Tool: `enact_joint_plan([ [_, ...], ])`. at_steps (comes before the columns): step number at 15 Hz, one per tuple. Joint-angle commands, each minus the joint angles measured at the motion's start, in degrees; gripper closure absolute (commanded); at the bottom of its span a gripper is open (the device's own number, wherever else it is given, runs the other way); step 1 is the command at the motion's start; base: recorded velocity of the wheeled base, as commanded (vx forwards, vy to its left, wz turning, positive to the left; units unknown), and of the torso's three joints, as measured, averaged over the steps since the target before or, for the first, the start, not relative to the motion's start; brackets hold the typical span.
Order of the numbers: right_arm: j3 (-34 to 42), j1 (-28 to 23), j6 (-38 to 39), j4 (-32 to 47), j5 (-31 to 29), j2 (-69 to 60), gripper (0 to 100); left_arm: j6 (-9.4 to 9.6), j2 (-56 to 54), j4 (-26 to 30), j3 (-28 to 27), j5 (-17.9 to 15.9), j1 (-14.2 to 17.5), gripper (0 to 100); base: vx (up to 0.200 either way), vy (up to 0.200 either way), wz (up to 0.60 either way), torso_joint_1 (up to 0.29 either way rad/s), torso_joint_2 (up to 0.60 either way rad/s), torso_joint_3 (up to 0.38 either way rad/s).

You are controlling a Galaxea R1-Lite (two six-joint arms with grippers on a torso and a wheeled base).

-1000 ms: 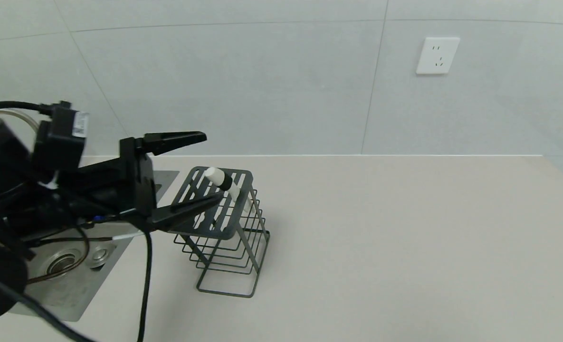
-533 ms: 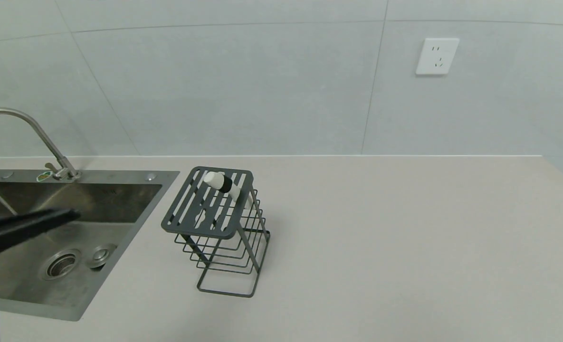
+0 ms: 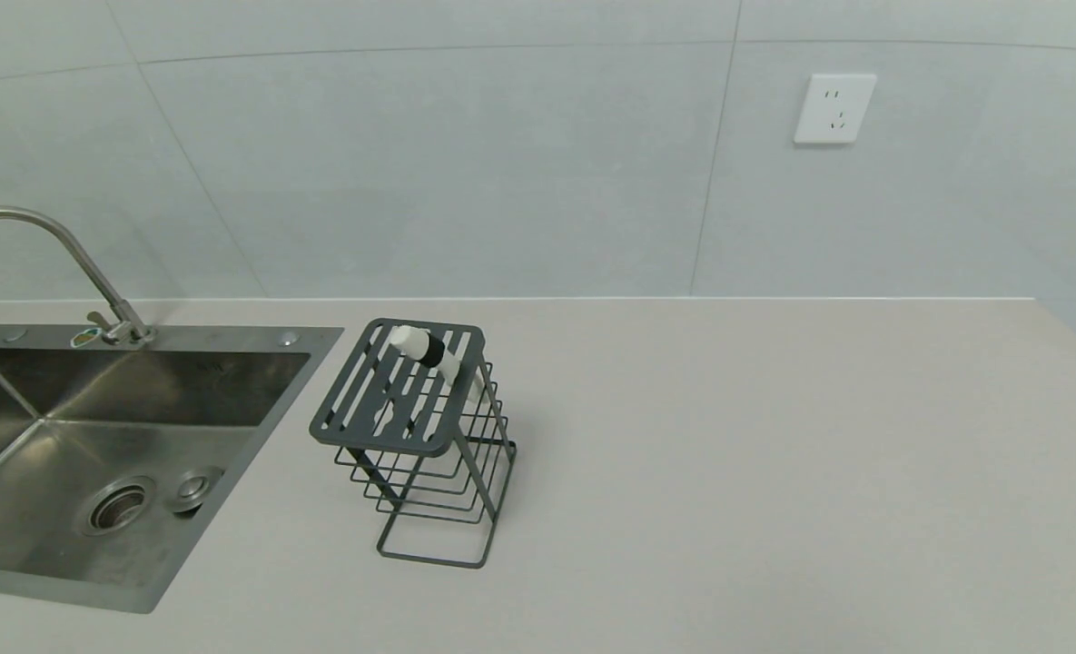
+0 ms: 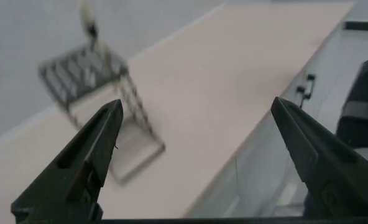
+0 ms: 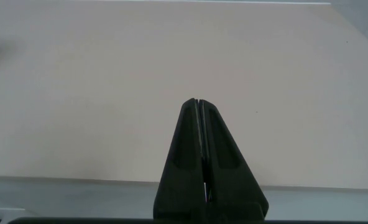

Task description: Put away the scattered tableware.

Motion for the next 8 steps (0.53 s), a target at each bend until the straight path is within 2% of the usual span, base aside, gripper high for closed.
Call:
enact_joint_plan([
  [1,0.0,0.0,0.0,-0.1,0.0,0.0,100,0.1,-5.6,6.3,1.0,26.2,0.4,0,0.0,0.0,0.0,0.0,0.0,0.0],
  [2,0.0,0.0,0.0,-0.1,0.0,0.0,100,-3.06,-5.6,6.2,1.0,36.1,0.4,0,0.0,0.0,0.0,0.0,0.0,0.0],
  [3,0.0,0.0,0.0,-0.1,0.2,0.0,100,-4.47,-5.6,6.4,1.0,37.5,0.4,0,0.0,0.0,0.0,0.0,0.0,0.0],
  [5,0.0,0.0,0.0,-0.1,0.4,0.0,100,-5.35,-5.6,6.5,1.0,37.5,0.4,0,0.0,0.0,0.0,0.0,0.0,0.0],
  [6,0.0,0.0,0.1,-0.1,0.4,0.0,100,-5.0,-5.6,6.8,1.0,34.1,0.4,0,0.0,0.0,0.0,0.0,0.0,0.0],
  [7,0.0,0.0,0.1,-0.1,0.4,0.0,100,-4.91,-5.6,7.1,1.0,29.0,0.4,0,0.0,0.0,0.0,0.0,0.0,0.0],
  [8,0.0,0.0,0.1,-0.1,0.3,0.0,100,-4.73,-5.6,7.5,1.0,26.7,0.4,0,0.0,0.0,0.0,0.0,0.0,0.0],
])
